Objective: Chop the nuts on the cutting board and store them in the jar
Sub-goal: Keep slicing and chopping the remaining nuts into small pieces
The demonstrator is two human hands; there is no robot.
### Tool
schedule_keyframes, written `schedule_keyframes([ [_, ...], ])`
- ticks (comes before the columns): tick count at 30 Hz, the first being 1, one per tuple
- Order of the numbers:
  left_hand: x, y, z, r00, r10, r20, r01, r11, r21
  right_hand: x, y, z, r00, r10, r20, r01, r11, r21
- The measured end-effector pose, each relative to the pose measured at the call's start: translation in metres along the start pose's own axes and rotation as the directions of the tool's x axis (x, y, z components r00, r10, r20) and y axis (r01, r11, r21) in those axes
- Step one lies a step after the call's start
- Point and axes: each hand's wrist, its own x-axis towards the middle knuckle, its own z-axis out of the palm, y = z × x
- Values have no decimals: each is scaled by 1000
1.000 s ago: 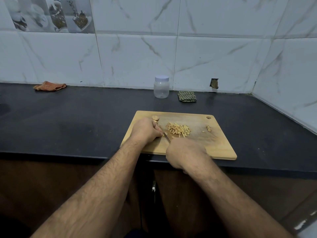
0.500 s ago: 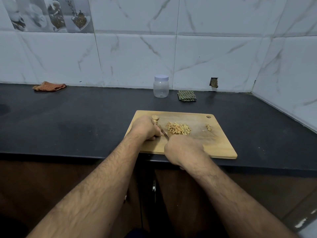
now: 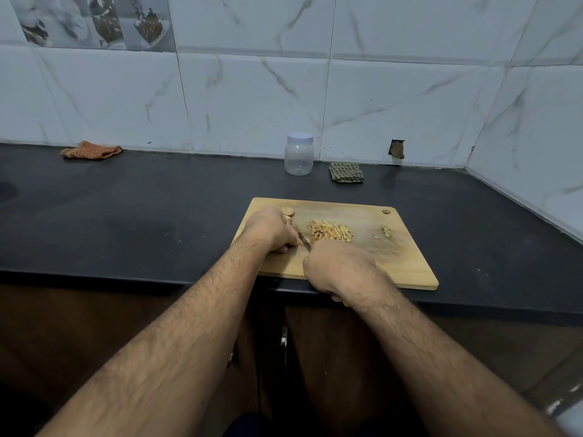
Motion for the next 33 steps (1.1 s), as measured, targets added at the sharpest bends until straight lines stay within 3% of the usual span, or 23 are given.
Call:
schedule_keyframes([
  [15,0,0,1,1000,11,-22,-11,1000,9,-10,11,7,1000,-15,20,16,1000,-4],
  [25,-2,-3,1,999,46,-20,-46,999,-12,1,12,3,998,30,-64,-34,997,-68],
  [33,-3,-9,-6,998,56,41,-48,985,-163,-1,13,4,998,-3,-60,1,1000,-28],
])
